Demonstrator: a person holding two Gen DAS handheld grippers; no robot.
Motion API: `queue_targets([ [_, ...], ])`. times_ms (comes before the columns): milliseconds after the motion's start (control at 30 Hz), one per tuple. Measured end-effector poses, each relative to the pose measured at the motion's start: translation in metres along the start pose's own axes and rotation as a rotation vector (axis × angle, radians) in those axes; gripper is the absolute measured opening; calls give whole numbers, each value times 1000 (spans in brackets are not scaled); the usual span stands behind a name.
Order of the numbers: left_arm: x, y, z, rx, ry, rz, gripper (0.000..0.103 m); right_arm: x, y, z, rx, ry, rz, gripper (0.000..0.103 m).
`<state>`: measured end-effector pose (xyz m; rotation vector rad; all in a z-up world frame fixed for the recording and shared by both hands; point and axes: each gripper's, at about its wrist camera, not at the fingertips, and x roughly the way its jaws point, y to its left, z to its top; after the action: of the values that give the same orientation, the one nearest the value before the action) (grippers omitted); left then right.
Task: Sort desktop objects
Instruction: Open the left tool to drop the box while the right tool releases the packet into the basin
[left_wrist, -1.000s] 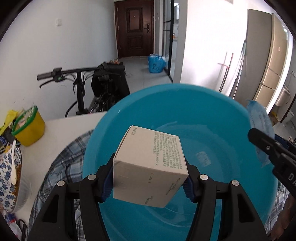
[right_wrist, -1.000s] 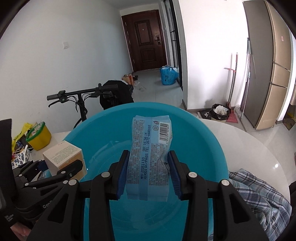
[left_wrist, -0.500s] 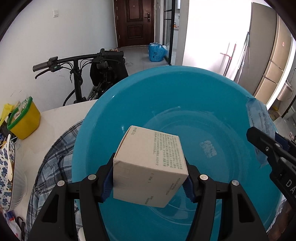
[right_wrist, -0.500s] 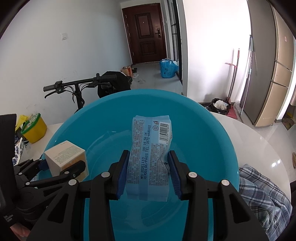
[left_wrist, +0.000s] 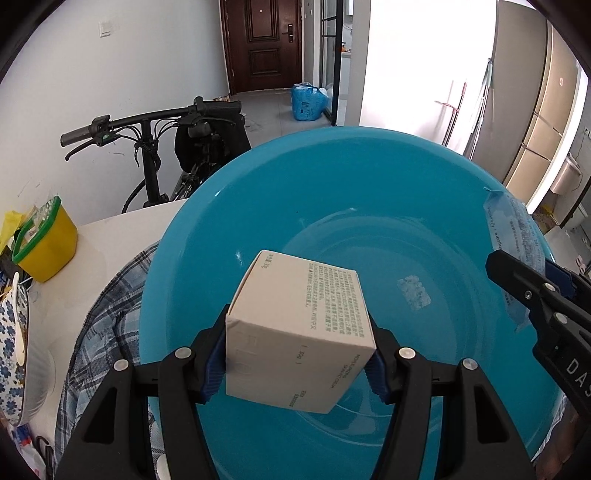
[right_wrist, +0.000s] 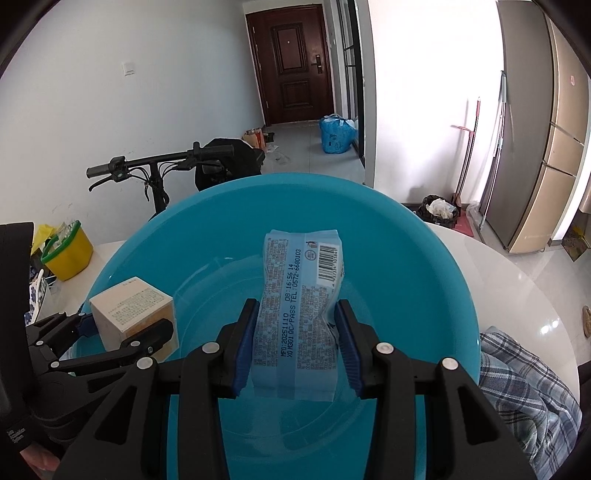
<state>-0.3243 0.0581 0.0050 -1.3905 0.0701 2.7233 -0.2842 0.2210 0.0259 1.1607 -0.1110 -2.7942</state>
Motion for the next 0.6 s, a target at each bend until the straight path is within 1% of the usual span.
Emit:
queue_targets([
  [133, -1, 0, 0, -5, -9, -8, 66, 1, 1, 0, -1, 3, 1, 40],
  [267, -2, 1, 1, -4, -17, 20, 67, 1, 0, -1, 0, 6, 0, 40],
  [333, -3, 1, 2, -6, -21, 30, 73, 1, 0, -1, 1, 6, 0, 40],
  [367, -4, 1, 2, -9, -26, 28, 80, 1, 0, -1, 2, 6, -1, 40],
  [400, -6, 2, 2, -11, -33, 25, 82, 1, -1, -1, 2, 6, 0, 40],
  [500, -13, 2, 3, -13, -68, 38, 82, 1, -1, -1, 1, 8, -1, 40],
  [600, -16, 3, 4, -20, -69, 45, 83, 3, 0, -1, 0, 16, -2, 40],
])
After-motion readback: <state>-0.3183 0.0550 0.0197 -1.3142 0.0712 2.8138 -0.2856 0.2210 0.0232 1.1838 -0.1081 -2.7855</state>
